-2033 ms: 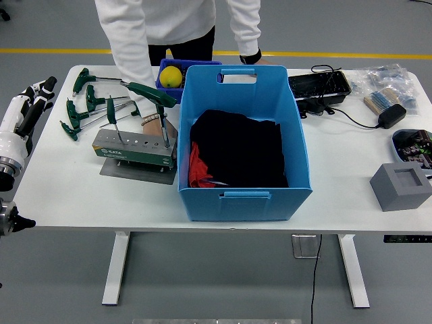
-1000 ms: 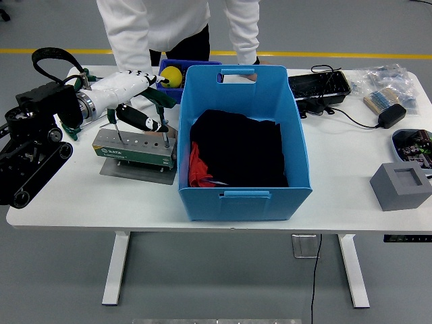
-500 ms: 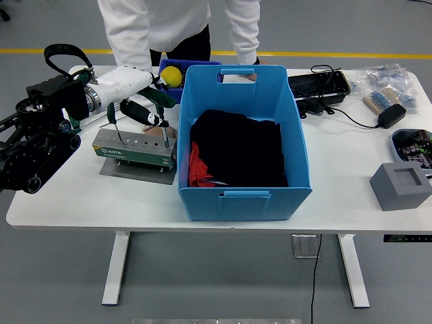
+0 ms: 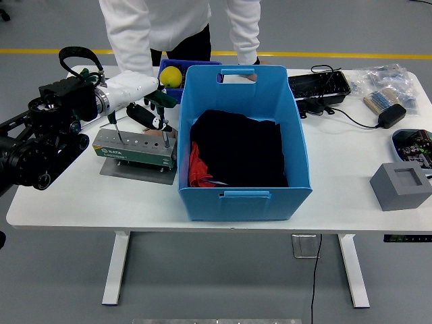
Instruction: Lift tool from toolbox,place it in box,lift tool from toolbox,place it in box
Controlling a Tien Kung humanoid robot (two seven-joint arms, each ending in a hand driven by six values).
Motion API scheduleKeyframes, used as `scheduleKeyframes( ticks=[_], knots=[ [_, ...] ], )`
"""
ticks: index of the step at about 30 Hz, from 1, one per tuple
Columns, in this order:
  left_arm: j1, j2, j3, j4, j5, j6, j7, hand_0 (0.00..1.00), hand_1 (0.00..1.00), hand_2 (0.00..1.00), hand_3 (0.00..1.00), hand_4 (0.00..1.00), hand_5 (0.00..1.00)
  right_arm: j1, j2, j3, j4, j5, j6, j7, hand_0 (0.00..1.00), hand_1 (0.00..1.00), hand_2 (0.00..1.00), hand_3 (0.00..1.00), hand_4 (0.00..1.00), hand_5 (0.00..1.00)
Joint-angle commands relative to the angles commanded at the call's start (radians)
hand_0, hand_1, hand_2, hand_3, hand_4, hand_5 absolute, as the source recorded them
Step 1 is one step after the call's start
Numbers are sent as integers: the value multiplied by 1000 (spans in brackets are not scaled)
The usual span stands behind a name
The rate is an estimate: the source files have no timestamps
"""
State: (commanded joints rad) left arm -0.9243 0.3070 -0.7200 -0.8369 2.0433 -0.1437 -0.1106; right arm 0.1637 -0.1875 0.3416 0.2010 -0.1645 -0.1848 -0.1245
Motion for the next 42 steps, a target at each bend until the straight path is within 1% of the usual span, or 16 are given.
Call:
scheduleKeyframes(
  ticks=[3, 4, 9, 10, 15, 16, 21, 22, 27, 28, 33, 34, 39, 40, 42],
  knots=[
    [-10, -5, 8, 16, 5, 5, 1, 483, 364, 355, 428, 998, 559, 1, -1, -2, 0, 3, 0, 1, 653, 628, 703, 560, 772, 670],
    [-12, -7, 10, 20, 7, 6, 3, 375, 252, 257, 343, 998, 553, 2, -1, -3, 0, 3, 0, 2, 653, 627, 702, 560, 771, 671],
    [-20, -12, 23, 29, 10, 20, 5, 375, 252, 257, 343, 998, 553, 6, -3, -7, 0, 5, 0, 3, 653, 627, 702, 560, 771, 671],
    [-22, -13, 27, 31, 10, 24, 5, 304, 187, 205, 277, 998, 552, 7, -4, -7, 0, 5, 0, 3, 653, 627, 702, 560, 772, 672],
    [-25, -15, 36, 38, 2, 33, 6, 304, 187, 205, 277, 998, 552, 7, -5, -8, -1, 7, 0, 4, 653, 627, 702, 560, 772, 672],
    [-25, -16, 38, 40, -1, 35, 6, 229, 112, 151, 216, 998, 555, 7, -5, -8, -1, 7, 0, 4, 653, 627, 699, 560, 773, 672],
    [-26, -19, 45, 50, -15, 47, 10, 229, 112, 151, 216, 998, 555, 7, -5, -6, -2, 3, 1, 3, 653, 627, 699, 560, 773, 672],
    [-26, -19, 47, 52, -18, 49, 11, 165, 48, 96, 146, 998, 552, 7, -5, -6, -2, 3, 1, 3, 653, 625, 699, 559, 773, 672],
    [-24, -21, 55, 57, -32, 54, 11, 165, 48, 96, 146, 998, 552, 4, -5, -5, -2, 3, 1, 3, 653, 625, 699, 559, 773, 672],
    [-24, -21, 56, 57, -37, 57, 11, 132, 10, 58, 94, 998, 555, 3, -5, -4, -3, 3, 1, 2, 653, 626, 699, 559, 773, 673],
    [-24, -21, 57, 50, -66, 77, 5, 132, 10, 58, 94, 998, 555, -1, -5, 1, -2, -4, 1, 0, 653, 626, 699, 559, 773, 673],
    [-24, -21, 57, 49, -73, 84, 5, 102, 2, 18, 48, 998, 591, -2, -5, 1, -2, -5, 1, 0, 653, 627, 700, 559, 774, 672],
    [-24, -15, 52, 40, -133, 119, -6, 102, 2, 18, 48, 998, 591, -7, -4, 6, -2, -9, 0, -1, 653, 627, 700, 559, 774, 672],
    [-24, -14, 50, 38, -141, 121, -6, 95, 2, 2, 26, 998, 726, -7, -3, 6, -2, -9, 0, -1, 653, 626, 699, 559, 774, 673],
    [-24, -10, 42, 29, -152, 125, -8, 95, 2, 2, 26, 998, 726, -9, -3, 8, -1, -12, -1, -2, 653, 626, 699, 559, 774, 673]
  ],
)
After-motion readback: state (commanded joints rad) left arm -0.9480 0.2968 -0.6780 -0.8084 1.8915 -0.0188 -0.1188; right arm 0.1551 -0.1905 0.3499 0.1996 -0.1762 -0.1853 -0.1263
